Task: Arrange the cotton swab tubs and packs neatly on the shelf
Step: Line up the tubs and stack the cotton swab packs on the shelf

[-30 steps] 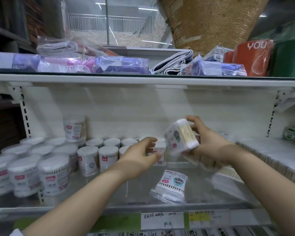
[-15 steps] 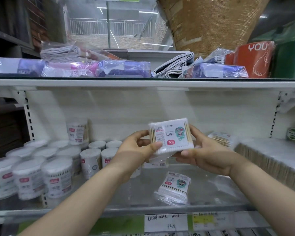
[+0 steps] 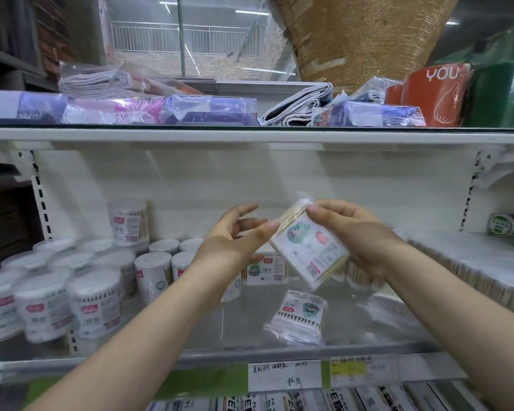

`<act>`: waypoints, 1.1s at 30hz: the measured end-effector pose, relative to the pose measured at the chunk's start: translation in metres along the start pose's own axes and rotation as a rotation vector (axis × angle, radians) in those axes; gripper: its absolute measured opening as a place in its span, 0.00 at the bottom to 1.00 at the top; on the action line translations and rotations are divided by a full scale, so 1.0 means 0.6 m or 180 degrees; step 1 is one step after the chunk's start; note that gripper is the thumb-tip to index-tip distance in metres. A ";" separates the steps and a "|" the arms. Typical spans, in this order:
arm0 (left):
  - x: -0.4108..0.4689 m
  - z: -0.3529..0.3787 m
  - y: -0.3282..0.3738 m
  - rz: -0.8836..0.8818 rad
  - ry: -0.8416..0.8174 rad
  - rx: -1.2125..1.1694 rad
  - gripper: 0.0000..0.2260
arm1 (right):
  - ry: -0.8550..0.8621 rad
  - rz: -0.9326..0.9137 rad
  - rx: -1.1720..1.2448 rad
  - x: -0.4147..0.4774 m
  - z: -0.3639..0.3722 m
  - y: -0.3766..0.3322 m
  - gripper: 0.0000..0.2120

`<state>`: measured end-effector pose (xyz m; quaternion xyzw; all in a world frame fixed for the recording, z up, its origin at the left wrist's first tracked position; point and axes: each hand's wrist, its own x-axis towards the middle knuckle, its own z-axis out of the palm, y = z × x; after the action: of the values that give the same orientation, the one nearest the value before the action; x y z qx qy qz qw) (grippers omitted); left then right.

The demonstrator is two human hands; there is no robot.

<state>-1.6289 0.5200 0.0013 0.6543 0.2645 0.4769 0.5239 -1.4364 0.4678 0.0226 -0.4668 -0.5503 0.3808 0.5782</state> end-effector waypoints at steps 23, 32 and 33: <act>-0.003 -0.019 -0.032 -0.0251 0.0296 -0.0601 0.13 | -0.0080 0.0126 0.0512 -0.007 0.007 0.015 0.18; 0.035 -0.037 -0.002 0.0172 0.0224 0.1089 0.22 | 0.0268 -0.0215 0.0193 0.028 0.000 -0.002 0.15; 0.040 -0.039 -0.001 0.0225 0.0276 0.1280 0.23 | 0.0299 -0.0176 0.0097 0.032 -0.001 0.004 0.13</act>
<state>-1.6403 0.5505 0.0092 0.7335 0.3535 0.4602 0.3538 -1.4336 0.4866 0.0256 -0.4599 -0.5294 0.3508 0.6207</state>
